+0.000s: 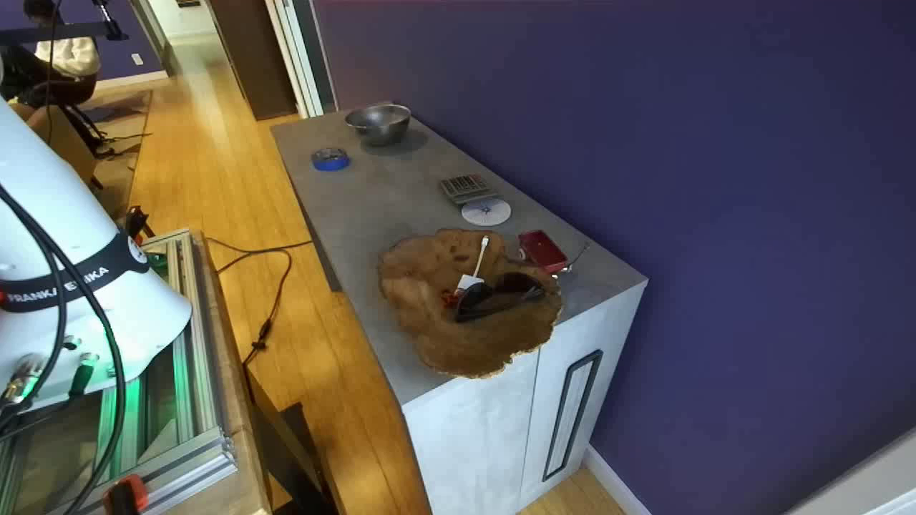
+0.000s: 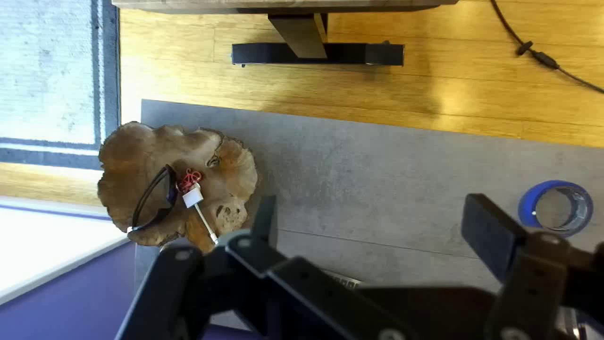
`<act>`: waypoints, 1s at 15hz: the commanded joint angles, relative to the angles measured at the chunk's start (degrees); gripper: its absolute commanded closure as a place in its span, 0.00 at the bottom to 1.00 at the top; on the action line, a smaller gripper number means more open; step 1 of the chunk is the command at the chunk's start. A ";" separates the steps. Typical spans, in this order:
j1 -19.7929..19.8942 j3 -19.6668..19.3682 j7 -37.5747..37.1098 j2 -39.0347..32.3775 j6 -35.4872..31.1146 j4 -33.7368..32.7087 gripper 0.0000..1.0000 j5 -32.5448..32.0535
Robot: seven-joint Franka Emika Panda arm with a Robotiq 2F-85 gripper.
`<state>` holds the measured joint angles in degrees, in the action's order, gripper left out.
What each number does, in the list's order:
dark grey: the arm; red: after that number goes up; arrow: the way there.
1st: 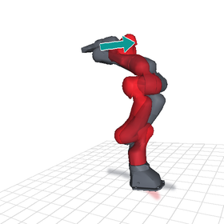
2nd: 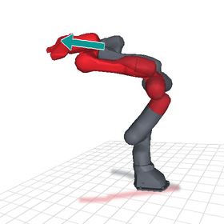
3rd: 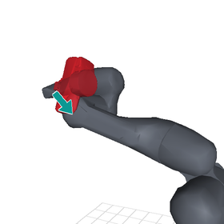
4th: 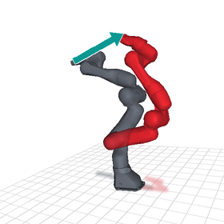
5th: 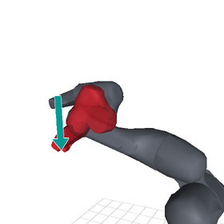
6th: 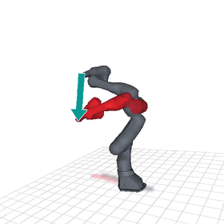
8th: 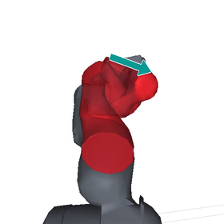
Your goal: Pick up the blue masking tape and place it in the wooden decor bowl on the right
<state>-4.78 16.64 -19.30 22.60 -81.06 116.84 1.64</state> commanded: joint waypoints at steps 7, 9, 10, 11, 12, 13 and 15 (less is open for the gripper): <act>-1.09 -0.84 -0.35 -0.19 0.08 -0.15 0.00 -0.28; -2.29 1.68 -3.07 -1.24 -0.16 0.16 0.00 -0.33; -3.28 3.04 -5.39 -1.84 -0.93 1.09 0.00 1.09; -4.01 4.30 -8.56 -2.60 -1.55 1.66 0.00 2.43; -5.25 6.70 -13.11 -3.72 -2.19 2.13 0.00 3.42; -6.56 8.23 -16.25 -4.94 -2.97 2.17 0.00 5.82; -9.19 11.85 -22.44 -8.99 -7.36 1.77 0.00 8.25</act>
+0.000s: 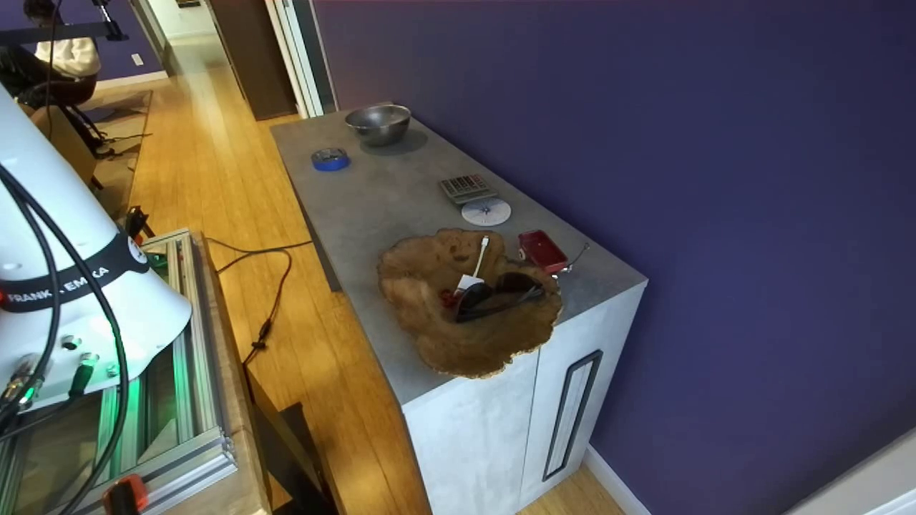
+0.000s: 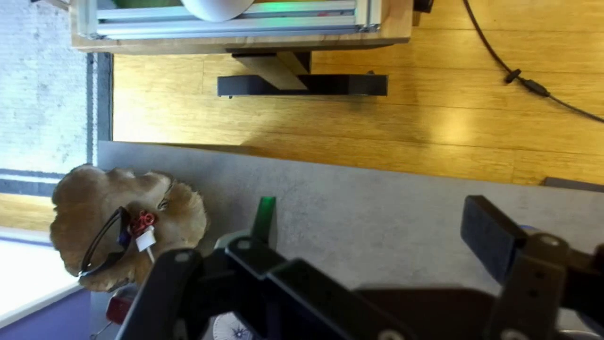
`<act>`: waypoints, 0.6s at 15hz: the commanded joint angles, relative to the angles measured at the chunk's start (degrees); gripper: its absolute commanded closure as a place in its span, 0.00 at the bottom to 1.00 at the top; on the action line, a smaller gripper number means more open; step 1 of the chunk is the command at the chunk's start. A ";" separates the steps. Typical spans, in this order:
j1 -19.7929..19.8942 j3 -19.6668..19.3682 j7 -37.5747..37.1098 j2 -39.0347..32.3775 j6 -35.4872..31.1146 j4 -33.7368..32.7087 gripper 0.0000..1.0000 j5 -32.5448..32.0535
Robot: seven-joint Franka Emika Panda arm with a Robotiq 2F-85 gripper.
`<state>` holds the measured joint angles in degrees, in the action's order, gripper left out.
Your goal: Pick up the blue masking tape and place it in the wooden decor bowl on the right
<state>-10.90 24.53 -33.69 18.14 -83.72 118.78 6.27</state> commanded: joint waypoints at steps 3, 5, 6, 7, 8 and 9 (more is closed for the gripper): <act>-5.79 3.46 -6.91 -5.30 -6.09 0.05 0.00 5.21; -7.69 3.98 -7.26 -8.62 -8.41 -0.18 0.00 7.14; -7.78 3.81 -7.24 -9.64 -8.59 -0.46 0.00 7.29; -7.73 3.53 -7.22 -10.21 -8.59 -0.78 0.00 7.36; -7.64 3.30 -7.16 -10.42 -8.58 -0.95 0.00 7.41; -7.60 3.19 -7.15 -10.45 -8.58 -1.06 0.00 7.44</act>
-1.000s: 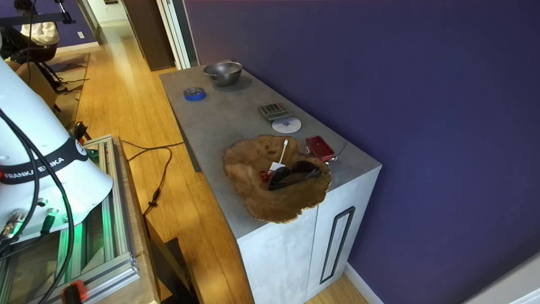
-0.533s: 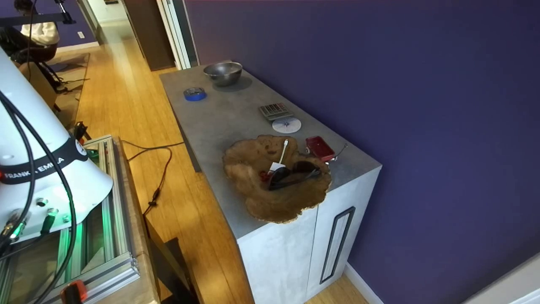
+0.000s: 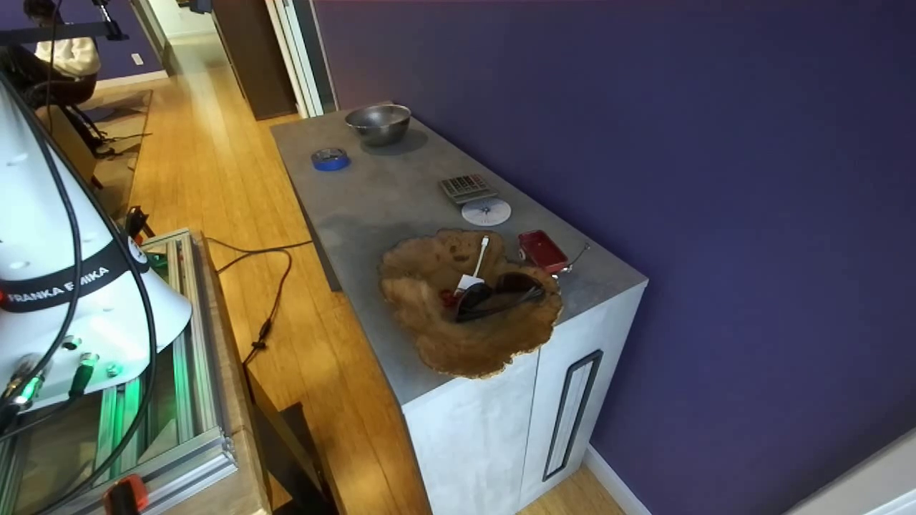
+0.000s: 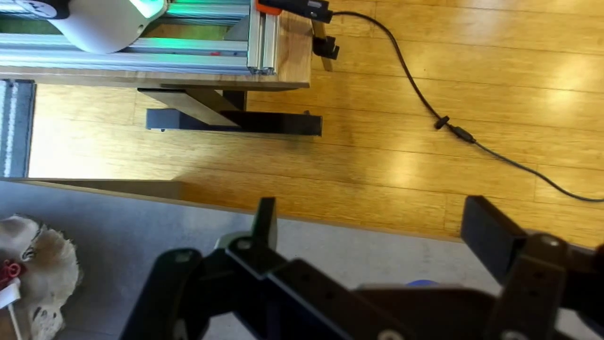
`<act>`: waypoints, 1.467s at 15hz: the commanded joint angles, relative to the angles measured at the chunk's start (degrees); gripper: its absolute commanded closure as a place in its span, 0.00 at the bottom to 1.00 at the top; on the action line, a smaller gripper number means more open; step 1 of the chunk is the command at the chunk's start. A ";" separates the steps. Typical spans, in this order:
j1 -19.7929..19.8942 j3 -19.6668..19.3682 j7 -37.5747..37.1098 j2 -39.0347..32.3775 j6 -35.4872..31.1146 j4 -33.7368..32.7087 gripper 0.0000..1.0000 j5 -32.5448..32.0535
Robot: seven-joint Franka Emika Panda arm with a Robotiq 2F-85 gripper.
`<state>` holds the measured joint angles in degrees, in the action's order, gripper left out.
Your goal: Pick up the blue masking tape and place it in the wooden decor bowl on the right
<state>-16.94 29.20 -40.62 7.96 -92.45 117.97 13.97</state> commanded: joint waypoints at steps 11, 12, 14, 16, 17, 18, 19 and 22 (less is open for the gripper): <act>-2.23 -5.55 21.58 -7.91 -45.40 10.04 0.00 6.02; -3.15 -4.95 25.32 -11.29 -47.98 10.76 0.00 6.81; -4.15 -4.12 31.83 -16.95 -51.23 11.64 0.00 7.49; -5.52 -3.67 34.63 -24.28 -51.13 9.97 0.00 4.68; -6.58 -4.04 33.99 -27.43 -49.64 9.25 0.00 2.24; -7.99 -5.37 31.58 -30.92 -47.78 7.13 0.00 -1.13; -6.53 -4.35 32.85 -24.72 -49.93 11.37 0.00 2.93; -7.70 -4.88 32.49 -31.06 -49.90 8.82 0.00 0.16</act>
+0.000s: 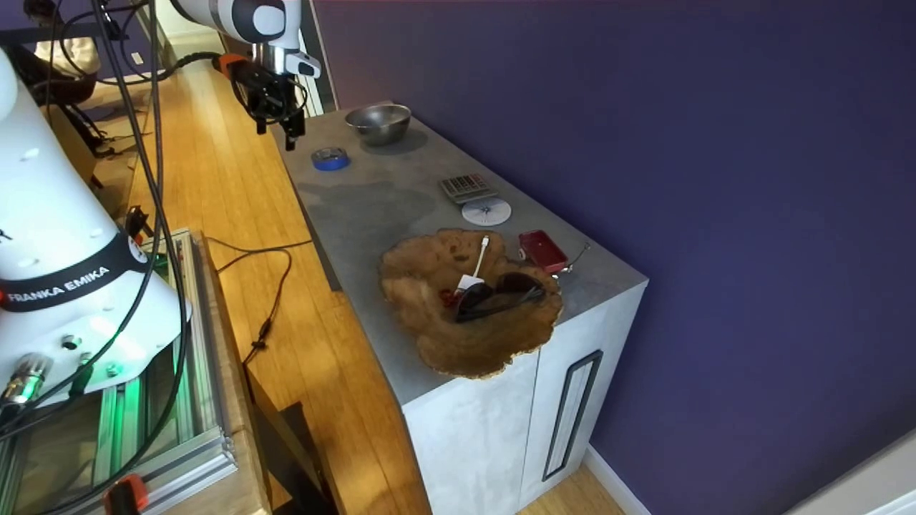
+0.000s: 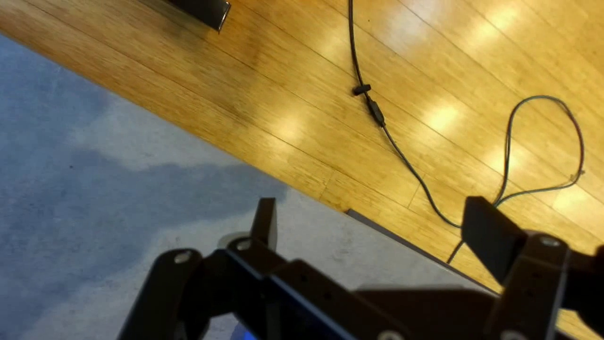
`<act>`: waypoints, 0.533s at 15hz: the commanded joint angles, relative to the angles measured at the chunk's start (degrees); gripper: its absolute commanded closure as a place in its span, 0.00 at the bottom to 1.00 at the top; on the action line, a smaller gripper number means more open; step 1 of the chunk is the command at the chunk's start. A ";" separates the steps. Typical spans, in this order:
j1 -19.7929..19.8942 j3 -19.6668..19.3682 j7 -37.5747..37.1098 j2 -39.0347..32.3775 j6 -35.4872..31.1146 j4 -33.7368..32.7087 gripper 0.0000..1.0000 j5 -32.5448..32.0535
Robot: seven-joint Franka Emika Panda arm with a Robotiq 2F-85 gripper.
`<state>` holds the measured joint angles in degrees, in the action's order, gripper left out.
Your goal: Pick up the blue masking tape and place it in the wooden decor bowl on the right
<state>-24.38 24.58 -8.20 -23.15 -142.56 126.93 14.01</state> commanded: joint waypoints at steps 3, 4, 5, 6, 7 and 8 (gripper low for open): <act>-1.99 -1.33 -1.38 -2.39 -9.12 -0.46 0.00 -0.87; -3.85 -2.99 -2.93 -3.37 -13.42 -0.18 0.00 -4.03; -5.18 -4.16 -3.87 -4.61 -17.81 -0.05 0.00 -5.89; -7.31 -6.29 -5.38 -6.10 -20.97 -0.12 0.00 -8.85; -8.69 -7.70 -6.08 -7.71 -23.48 -0.51 0.00 -10.28; -10.88 -9.97 -7.40 -8.76 -24.53 -0.87 0.00 -12.25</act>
<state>-29.96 19.69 -11.66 -28.14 -161.48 126.90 7.11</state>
